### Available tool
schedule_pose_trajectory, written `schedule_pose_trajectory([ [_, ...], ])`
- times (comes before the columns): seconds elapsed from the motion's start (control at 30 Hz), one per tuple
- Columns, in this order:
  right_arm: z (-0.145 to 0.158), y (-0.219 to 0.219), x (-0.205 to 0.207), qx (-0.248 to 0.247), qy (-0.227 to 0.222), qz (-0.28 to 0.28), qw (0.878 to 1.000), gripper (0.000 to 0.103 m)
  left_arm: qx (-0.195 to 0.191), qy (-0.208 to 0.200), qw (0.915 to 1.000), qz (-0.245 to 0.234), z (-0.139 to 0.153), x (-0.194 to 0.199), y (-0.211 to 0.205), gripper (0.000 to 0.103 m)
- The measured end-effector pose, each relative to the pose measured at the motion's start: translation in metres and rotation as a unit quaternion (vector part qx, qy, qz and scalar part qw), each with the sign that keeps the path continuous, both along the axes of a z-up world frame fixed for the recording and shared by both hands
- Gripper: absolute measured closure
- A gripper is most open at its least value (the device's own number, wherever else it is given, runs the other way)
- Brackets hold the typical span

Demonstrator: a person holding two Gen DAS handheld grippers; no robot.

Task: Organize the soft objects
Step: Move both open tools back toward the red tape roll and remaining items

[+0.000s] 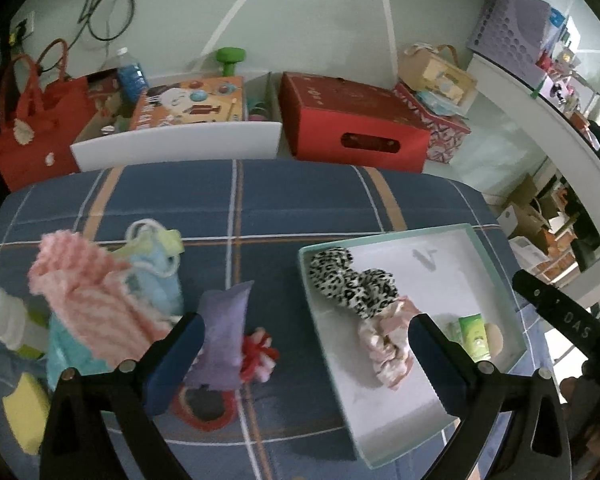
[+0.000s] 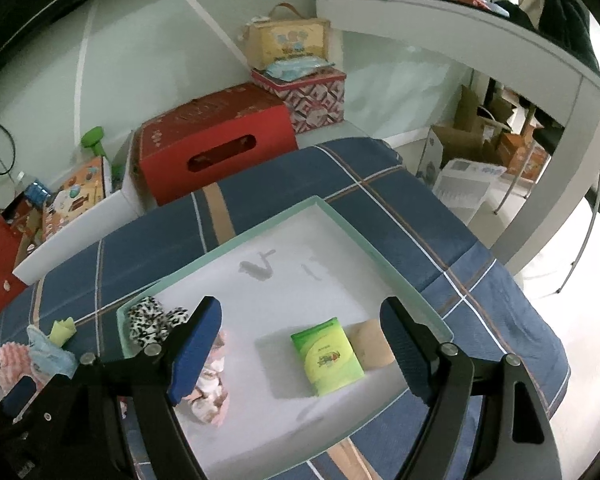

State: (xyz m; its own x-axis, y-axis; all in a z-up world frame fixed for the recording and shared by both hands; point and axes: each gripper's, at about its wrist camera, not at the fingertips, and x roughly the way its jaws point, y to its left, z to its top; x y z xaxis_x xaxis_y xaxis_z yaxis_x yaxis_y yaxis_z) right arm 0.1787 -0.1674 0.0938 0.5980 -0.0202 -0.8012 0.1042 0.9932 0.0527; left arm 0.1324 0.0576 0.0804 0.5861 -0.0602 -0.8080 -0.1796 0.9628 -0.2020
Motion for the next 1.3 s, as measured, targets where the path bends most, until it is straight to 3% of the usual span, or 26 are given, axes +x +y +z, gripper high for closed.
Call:
schedule_pose_trajectory([
  [0.17,0.008,0.012,-0.011,-0.009,-0.011,0.012,1.000,0.021,0.003,0.001,0.9997,0.026,0.008,-0.019,0.022,0.000],
  [0.37,0.008,0.038,-0.027,-0.010,-0.011,0.051,0.999,0.021,0.049,0.012,0.9960,0.074,0.012,-0.047,0.051,0.000],
  [0.53,0.005,0.061,-0.039,0.002,-0.005,0.088,0.996,0.021,0.043,0.011,0.9926,0.113,0.013,-0.075,0.084,0.000],
  [0.8,-0.008,0.110,-0.061,0.007,0.010,0.146,0.989,0.021,0.059,0.007,0.9798,0.191,0.018,-0.119,0.138,0.000],
  [1.07,-0.021,0.154,-0.078,0.009,0.033,0.209,0.977,0.021,0.028,0.032,0.9637,0.264,-0.005,-0.160,0.190,0.000],
  [1.3,-0.050,0.189,-0.087,-0.007,0.075,0.256,0.964,0.021,0.014,0.059,0.9642,0.258,-0.029,-0.159,0.192,0.000],
])
